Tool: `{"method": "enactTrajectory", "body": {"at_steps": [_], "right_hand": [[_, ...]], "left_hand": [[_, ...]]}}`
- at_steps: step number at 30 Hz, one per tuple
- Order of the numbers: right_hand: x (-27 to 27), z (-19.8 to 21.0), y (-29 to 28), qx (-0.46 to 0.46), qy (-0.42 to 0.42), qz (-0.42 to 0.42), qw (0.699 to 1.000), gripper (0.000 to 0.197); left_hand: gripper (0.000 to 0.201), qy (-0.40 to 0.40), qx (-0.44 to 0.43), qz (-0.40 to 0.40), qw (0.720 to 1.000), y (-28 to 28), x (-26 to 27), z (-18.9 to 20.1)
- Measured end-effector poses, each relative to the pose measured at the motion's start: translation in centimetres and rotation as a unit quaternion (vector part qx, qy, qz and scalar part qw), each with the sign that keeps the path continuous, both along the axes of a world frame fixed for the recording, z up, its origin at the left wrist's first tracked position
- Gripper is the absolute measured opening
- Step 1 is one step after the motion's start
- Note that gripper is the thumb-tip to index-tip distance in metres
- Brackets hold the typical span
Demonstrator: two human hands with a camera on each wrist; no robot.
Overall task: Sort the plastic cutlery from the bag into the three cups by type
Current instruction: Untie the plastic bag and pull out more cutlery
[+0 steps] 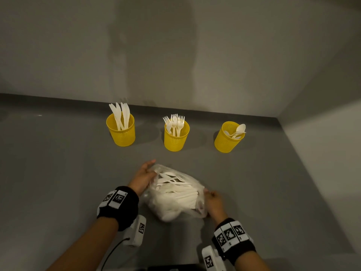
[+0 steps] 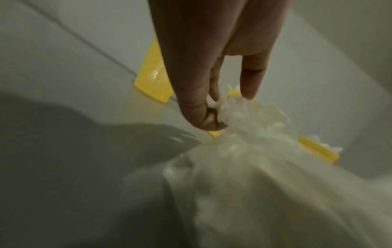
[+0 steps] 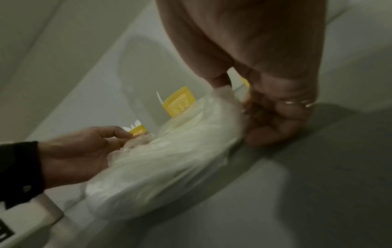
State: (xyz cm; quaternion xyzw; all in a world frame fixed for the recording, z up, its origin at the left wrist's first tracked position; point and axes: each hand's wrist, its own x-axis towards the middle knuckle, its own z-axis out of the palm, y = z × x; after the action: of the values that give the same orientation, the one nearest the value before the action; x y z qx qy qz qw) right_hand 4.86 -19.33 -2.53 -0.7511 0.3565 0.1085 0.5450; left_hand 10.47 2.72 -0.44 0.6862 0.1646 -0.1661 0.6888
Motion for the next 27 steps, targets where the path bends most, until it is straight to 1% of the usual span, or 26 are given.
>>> {"method": "enactTrajectory", "body": {"at_steps": [2,4,5,6,7,8,9,10,11,12,14,16,18,20,24,27], "right_hand": [[-0.1,1.3,-0.6,-0.039,-0.083,0.004,0.996,0.016],[-0.2,3.1,-0.6,-0.085,-0.177,0.045,0.979,0.016],[0.0,3.5,-0.6,-0.127,-0.226,0.088,0.962,0.016],[0.1,3.9,-0.3,-0.173,-0.264,0.151,0.937,0.016],[0.4,4.0,0.0,-0.197,-0.282,0.232,0.910,0.017],[0.6,4.0,0.4,-0.204,-0.281,0.319,0.882,0.019],[0.8,4.0,1.0,-0.198,-0.258,0.396,0.859,0.025],[1.1,3.8,1.5,-0.191,-0.223,0.455,0.841,0.033],[1.3,3.7,2.0,-0.195,-0.195,0.496,0.824,0.042],[1.6,3.5,2.4,-0.208,-0.172,0.517,0.813,0.049],[2.3,3.4,3.0,-0.237,-0.139,0.523,0.807,0.058],[2.9,3.3,3.4,-0.278,-0.105,0.525,0.798,0.061],[3.3,3.2,3.7,-0.338,-0.069,0.543,0.766,0.061],[3.5,3.3,4.0,-0.375,-0.048,0.560,0.737,0.059],[3.7,3.2,4.3,-0.402,-0.031,0.574,0.712,0.062],[3.7,3.0,4.0,-0.423,-0.040,0.567,0.706,0.055]], "left_hand": [[0.039,-0.051,0.056,-0.018,0.997,0.5,-0.5,0.7],[0.028,-0.104,0.127,-0.043,0.985,0.9,-1.4,1.1],[0.023,-0.120,0.190,-0.064,0.972,1.0,-1.8,1.2],[0.019,-0.129,0.246,-0.084,0.957,1.0,-2.3,1.2],[0.014,-0.125,0.287,-0.099,0.945,0.7,-2.7,1.4],[0.014,-0.117,0.311,-0.110,0.937,0.4,-3.1,1.5],[0.020,-0.102,0.322,-0.121,0.934,0.1,-3.5,1.5],[0.028,-0.089,0.323,-0.132,0.933,-0.2,-3.9,1.4],[0.038,-0.079,0.316,-0.140,0.935,-0.4,-4.3,1.3],[0.048,-0.076,0.301,-0.144,0.940,-0.4,-4.7,1.3],[0.063,-0.083,0.266,-0.139,0.950,-0.1,-5.5,1.4],[0.069,-0.103,0.260,-0.132,0.951,0.6,-6.2,1.5],[0.071,-0.132,0.272,-0.119,0.946,1.2,-6.6,1.3],[0.070,-0.152,0.288,-0.101,0.940,1.9,-6.7,1.0],[0.068,-0.149,0.291,-0.084,0.941,2.3,-6.7,0.8],[0.067,-0.148,0.267,-0.085,0.948,2.3,-6.7,1.2]]}}
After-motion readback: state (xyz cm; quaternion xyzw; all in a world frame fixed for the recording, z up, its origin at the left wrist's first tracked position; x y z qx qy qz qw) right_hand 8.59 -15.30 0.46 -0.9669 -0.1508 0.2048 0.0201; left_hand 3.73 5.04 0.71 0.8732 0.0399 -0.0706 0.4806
